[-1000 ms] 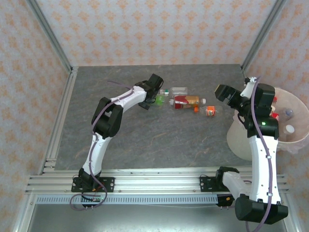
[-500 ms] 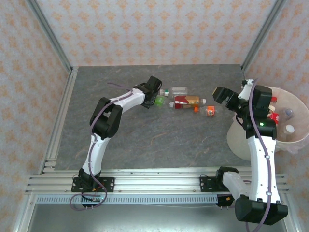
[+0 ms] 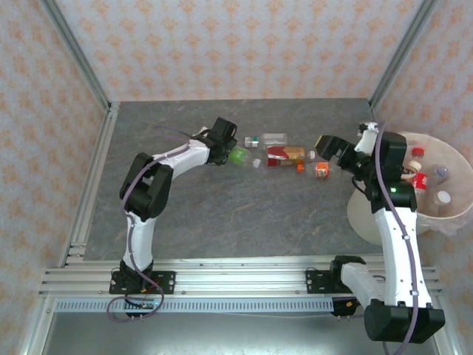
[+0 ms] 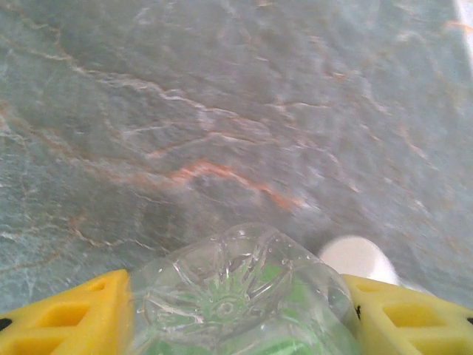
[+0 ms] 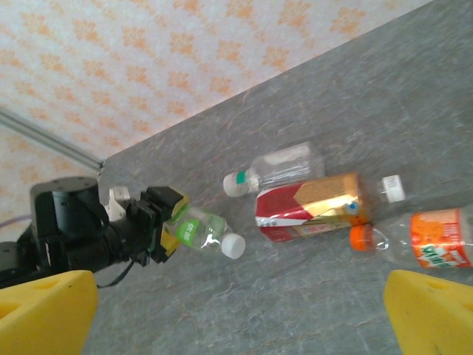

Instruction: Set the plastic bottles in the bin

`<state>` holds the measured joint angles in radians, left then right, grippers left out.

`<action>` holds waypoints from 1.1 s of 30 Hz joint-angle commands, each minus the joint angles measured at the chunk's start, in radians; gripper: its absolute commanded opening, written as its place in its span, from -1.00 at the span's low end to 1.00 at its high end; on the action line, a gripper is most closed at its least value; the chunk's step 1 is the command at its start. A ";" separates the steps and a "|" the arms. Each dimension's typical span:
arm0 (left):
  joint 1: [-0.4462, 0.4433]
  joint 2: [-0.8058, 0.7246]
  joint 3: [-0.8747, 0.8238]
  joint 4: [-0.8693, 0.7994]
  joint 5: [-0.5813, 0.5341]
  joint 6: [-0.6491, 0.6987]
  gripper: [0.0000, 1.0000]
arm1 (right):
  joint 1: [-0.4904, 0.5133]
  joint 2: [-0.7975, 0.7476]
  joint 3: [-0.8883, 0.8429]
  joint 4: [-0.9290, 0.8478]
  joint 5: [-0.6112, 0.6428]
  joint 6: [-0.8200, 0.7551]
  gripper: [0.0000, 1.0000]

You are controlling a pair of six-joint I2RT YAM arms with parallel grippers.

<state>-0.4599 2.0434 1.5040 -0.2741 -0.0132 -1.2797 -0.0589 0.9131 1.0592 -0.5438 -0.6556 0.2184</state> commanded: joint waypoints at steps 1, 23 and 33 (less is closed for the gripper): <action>0.000 -0.102 -0.026 0.090 0.051 0.129 -0.17 | 0.060 -0.016 -0.017 0.092 -0.019 0.007 0.99; -0.123 -0.408 -0.089 0.242 0.369 0.570 -0.17 | 0.464 0.150 -0.119 0.402 0.075 -0.012 0.99; -0.141 -0.351 -0.046 0.335 0.499 0.550 -0.16 | 0.477 0.240 -0.135 0.495 0.089 0.053 0.98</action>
<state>-0.5941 1.6680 1.4273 -0.0097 0.4194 -0.7376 0.4137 1.1469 0.9283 -0.1253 -0.5804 0.2405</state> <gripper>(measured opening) 0.623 0.992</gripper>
